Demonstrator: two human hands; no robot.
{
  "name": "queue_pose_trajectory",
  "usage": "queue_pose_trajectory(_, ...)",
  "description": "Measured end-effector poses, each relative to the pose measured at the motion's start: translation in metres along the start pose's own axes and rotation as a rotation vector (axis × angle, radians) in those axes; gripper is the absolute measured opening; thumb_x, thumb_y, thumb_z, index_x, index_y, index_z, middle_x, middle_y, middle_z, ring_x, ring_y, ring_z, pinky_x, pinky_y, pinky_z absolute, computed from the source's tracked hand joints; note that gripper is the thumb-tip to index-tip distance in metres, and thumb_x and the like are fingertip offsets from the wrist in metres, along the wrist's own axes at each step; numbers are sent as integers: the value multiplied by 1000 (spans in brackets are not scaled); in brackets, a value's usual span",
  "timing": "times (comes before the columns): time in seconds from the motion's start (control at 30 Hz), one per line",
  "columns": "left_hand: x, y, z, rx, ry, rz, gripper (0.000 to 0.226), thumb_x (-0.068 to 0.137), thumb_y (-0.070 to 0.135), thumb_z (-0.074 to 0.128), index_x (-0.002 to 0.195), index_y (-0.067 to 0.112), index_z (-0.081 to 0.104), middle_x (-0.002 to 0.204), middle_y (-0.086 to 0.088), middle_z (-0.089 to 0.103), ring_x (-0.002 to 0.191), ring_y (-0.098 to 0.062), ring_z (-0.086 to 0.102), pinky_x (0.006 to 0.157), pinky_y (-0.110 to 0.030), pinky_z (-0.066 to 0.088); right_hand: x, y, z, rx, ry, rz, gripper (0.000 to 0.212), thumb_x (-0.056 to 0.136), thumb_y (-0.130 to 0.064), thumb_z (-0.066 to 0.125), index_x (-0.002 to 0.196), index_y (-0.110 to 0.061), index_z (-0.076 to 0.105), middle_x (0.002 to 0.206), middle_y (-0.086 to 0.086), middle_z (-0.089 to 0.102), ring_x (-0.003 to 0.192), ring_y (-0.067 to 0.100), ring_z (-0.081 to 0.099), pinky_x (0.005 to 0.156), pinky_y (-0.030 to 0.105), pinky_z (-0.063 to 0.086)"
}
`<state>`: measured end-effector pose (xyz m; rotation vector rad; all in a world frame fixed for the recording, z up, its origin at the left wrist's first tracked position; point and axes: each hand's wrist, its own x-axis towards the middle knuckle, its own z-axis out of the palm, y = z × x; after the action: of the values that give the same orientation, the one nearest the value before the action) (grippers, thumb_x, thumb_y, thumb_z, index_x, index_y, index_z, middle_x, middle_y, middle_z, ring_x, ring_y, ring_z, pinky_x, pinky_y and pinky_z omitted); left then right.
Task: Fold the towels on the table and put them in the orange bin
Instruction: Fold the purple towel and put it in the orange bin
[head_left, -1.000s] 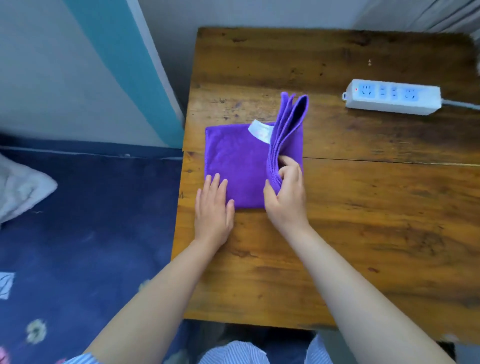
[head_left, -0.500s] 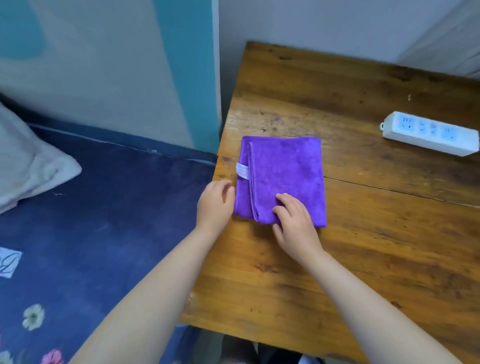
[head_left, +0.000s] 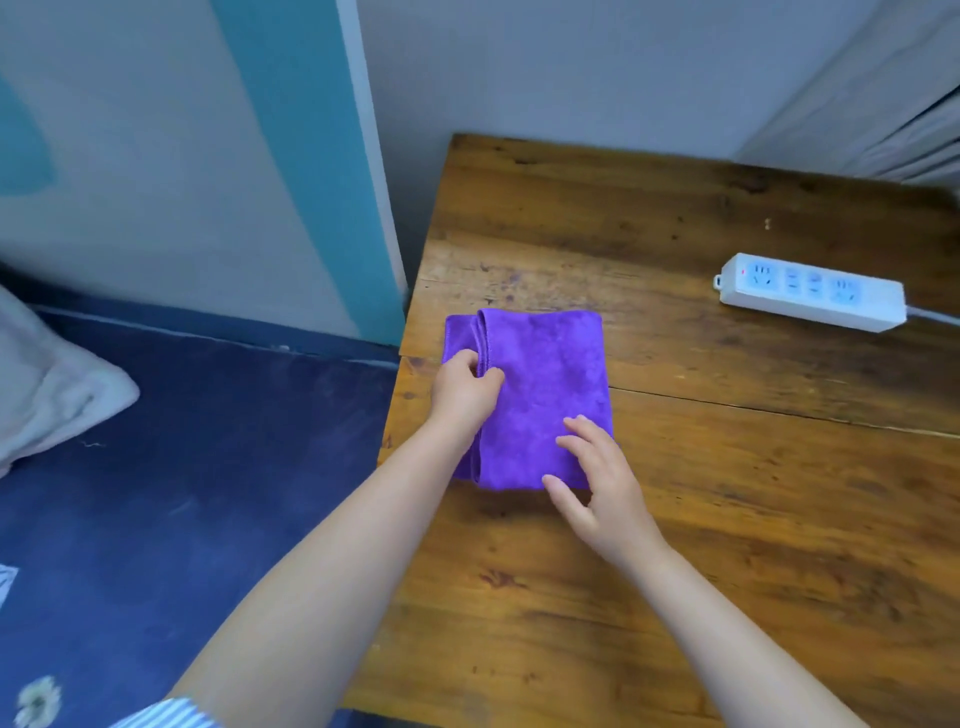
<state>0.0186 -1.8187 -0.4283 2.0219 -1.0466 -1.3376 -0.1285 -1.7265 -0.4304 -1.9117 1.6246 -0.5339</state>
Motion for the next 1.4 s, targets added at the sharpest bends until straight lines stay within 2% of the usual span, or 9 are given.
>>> queue_pose_trajectory(0.1,6,4,-7,-28,-39,-3,14,89,12,48,75,12,45,70,-2,46,63,-16,42,55,-26,31,11,5,-9,-105,23,12,37,79,-12,57,110,7,61,125,25,55,125,41,43,103,51,23)
queue_pose_trajectory(0.37,28,-10,-24,-108,-110,-124,18,96,13,40,104,10,56,89,-1,57,76,-15,55,61,-23,41,24,11,22,-357,-145,70,47,96,-22,33,143,-20,27,156,7,6,144,29,-3,117,41,0)
queue_pose_trajectory(0.53,39,-18,-28,164,35,14,24,91,20,52,108,7,60,104,-11,65,98,-27,60,81,-33,47,25,9,34,-383,-173,113,49,97,-29,29,145,-23,19,156,7,-1,143,29,-10,116,42,-3)
queue_pose_trajectory(0.77,21,-28,-28,676,242,195,41,90,31,53,122,6,46,121,-14,53,112,-30,50,85,-39,44,26,10,34,-458,-230,104,53,97,-37,27,146,-24,12,156,7,-4,143,29,-10,117,42,-2)
queue_pose_trajectory(0.87,-4,-41,-14,779,218,525,47,91,21,50,134,5,40,141,-17,39,132,-32,34,106,-41,33,24,7,26,-409,-186,69,54,93,-29,45,142,-11,30,152,17,17,141,38,12,114,44,9)
queue_pose_trajectory(0.97,-21,-68,-5,992,-42,624,54,96,33,36,144,11,24,155,-9,17,144,-23,11,116,-39,12,15,10,23,-507,-135,-36,61,70,-32,75,120,0,58,129,24,53,118,43,50,92,55,41)
queue_pose_trajectory(1.2,-17,-84,-11,1050,-124,576,59,96,43,29,147,19,11,157,-1,1,145,-16,-3,116,-39,-3,21,16,0,-676,-344,-218,83,51,-43,84,119,-4,59,126,23,56,117,40,53,88,53,47)
queue_pose_trajectory(1.3,-25,-78,-20,1131,-51,734,67,85,50,52,138,10,40,147,-14,35,138,-25,31,113,-46,20,23,22,-16,-805,-319,-434,61,47,-25,87,104,-9,70,110,18,68,101,34,65,77,47,54)
queue_pose_trajectory(1.4,-33,-80,-28,1092,46,1050,57,51,42,86,92,5,72,87,-13,70,77,-29,68,72,-38,55,21,29,-21,-850,-266,-660,24,73,-12,57,91,-13,72,95,10,72,90,27,69,69,36,56)
